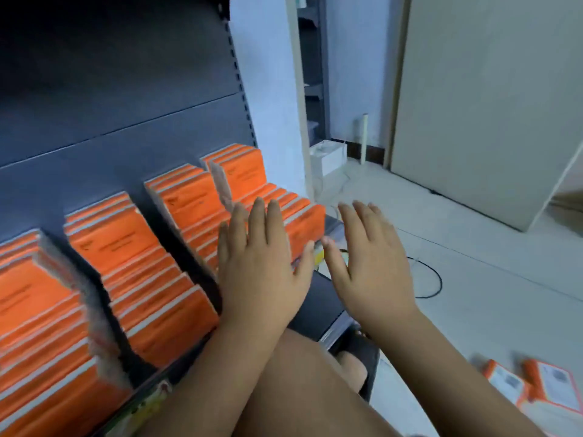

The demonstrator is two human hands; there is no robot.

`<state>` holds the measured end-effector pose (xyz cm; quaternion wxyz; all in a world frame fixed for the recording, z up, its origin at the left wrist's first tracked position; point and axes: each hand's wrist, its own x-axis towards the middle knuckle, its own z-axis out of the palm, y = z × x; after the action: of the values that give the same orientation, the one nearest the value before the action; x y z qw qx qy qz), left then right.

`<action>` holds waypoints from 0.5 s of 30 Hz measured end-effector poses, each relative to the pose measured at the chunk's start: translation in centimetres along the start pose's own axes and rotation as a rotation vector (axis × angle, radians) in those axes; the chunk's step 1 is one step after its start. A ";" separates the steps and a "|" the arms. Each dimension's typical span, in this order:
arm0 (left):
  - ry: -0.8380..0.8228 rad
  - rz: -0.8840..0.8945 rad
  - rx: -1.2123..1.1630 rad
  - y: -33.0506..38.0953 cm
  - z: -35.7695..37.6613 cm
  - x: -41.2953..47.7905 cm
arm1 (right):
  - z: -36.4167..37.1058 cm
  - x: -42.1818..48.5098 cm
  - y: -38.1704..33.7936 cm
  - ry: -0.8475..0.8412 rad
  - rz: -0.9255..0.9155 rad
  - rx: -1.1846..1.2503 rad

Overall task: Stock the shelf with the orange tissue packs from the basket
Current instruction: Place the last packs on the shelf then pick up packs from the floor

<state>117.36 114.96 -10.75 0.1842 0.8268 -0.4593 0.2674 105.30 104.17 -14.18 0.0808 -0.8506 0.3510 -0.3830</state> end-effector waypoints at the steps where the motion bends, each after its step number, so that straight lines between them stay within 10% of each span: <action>1: -0.023 0.032 -0.030 2.3 1.0 0.1 | -0.9 -0.8 2.4 0.012 0.042 -0.030; 15: -0.663 0.680 -0.059 30.1 16.5 -6.0 | -5.4 -18.6 28.1 -0.076 0.803 -0.296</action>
<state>93.45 94.48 -25.70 -0.0468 0.6648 -0.7452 0.0214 77.88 96.33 -32.86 0.1132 -0.6625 0.7022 -0.2351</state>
